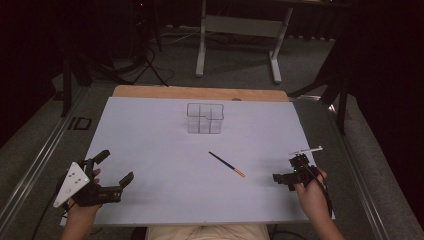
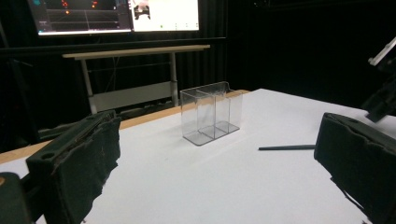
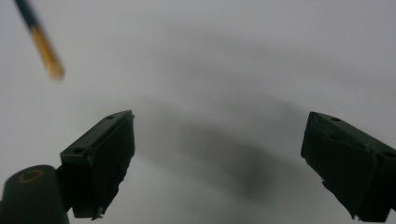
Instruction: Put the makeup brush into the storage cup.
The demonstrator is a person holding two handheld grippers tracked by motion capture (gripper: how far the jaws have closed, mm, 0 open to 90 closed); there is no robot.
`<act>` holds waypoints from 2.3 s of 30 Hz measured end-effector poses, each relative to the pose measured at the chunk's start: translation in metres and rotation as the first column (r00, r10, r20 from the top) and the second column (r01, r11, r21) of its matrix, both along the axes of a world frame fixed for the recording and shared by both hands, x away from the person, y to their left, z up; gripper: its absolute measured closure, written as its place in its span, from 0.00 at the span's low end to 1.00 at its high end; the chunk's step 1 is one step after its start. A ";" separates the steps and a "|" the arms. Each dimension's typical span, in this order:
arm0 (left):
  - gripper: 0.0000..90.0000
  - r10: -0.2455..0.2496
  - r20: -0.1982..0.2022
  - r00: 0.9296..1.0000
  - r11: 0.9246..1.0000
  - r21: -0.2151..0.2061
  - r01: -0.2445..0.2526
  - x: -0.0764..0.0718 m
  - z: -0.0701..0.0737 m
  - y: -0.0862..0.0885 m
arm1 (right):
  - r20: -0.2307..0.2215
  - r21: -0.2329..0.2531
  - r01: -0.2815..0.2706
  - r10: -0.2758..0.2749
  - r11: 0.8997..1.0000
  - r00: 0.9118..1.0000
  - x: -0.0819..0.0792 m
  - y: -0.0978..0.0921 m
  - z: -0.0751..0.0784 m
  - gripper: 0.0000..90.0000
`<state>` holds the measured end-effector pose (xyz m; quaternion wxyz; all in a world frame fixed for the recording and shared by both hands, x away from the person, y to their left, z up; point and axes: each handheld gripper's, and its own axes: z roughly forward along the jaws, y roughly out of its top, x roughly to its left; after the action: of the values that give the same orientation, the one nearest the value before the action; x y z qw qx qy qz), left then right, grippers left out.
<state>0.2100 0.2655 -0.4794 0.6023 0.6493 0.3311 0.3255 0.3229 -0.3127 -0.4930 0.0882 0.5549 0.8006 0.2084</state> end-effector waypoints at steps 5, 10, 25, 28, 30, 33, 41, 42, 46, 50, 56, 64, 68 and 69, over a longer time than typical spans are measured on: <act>0.01 0.007 -0.001 1.000 1.000 -0.005 -0.007 0.001 0.000 0.001 | -0.093 -0.015 -0.052 0.050 0.999 0.994 -0.002 -0.003 -0.004 0.11; 0.01 -0.006 -0.005 1.000 1.000 0.008 0.006 0.001 0.000 0.000 | -0.136 -0.039 -0.097 0.091 0.994 0.987 -0.002 -0.007 0.005 0.11; 0.01 -0.014 -0.007 1.000 1.000 0.011 0.015 0.001 0.000 -0.001 | -0.380 -0.082 -0.351 0.296 0.933 0.876 0.002 0.014 0.010 0.13; 0.01 -0.016 -0.007 1.000 1.000 0.012 0.016 0.001 0.000 -0.001 | -0.406 -0.089 -0.382 0.317 0.920 0.857 0.001 0.018 0.009 0.13; 0.01 -0.019 -0.009 1.000 1.000 0.011 0.019 0.001 0.000 -0.001 | -0.416 -0.094 -0.407 0.336 0.909 0.845 0.001 0.020 0.008 0.13; 0.01 -0.022 -0.010 1.000 1.000 0.013 0.022 0.001 0.000 -0.002 | -0.437 -0.071 -0.433 0.362 0.898 0.823 0.001 0.022 0.008 0.13; 0.01 -0.036 -0.017 0.999 0.999 0.017 0.036 0.001 -0.001 -0.003 | -0.426 -0.073 -0.472 0.401 0.878 0.811 0.004 0.026 0.012 0.13; 0.01 -0.037 -0.018 0.999 0.999 0.015 0.037 0.001 -0.001 -0.003 | -0.417 -0.074 -0.493 0.422 0.867 0.805 0.004 0.028 0.014 0.13; 0.01 -0.039 -0.018 0.999 0.999 0.015 0.039 0.001 -0.001 -0.003 | -0.399 -0.056 -0.524 0.462 0.850 0.792 0.006 0.034 0.017 0.13; 0.01 -0.040 -0.021 0.999 0.999 0.014 0.041 0.001 -0.001 -0.004 | -0.392 -0.052 -0.575 0.513 0.817 0.764 0.007 0.044 0.018 0.15; 0.01 -0.041 -0.019 0.999 0.999 0.014 0.041 0.001 -0.001 -0.004 | -0.347 -0.076 -0.602 0.545 0.794 0.763 0.010 0.061 0.023 0.21; 0.01 -0.043 -0.020 0.999 0.999 0.014 0.043 0.001 -0.001 -0.004 | -0.295 -0.079 -0.632 0.588 0.771 0.753 0.016 0.083 0.027 0.27; 0.01 -0.044 -0.020 0.999 0.999 0.015 0.045 0.001 -0.001 -0.004 | -0.274 -0.078 -0.644 0.604 0.761 0.748 0.020 0.093 0.028 0.33; 0.01 -0.044 -0.020 0.999 0.999 0.015 0.045 0.001 -0.001 -0.004 | -0.274 -0.078 -0.644 0.604 0.761 0.748 0.020 0.093 0.028 0.33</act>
<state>0.2106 0.2617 -0.4805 0.6013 0.6642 0.3199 0.3082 0.3434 -0.2197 -0.4652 -0.0347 0.2654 0.9592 0.0915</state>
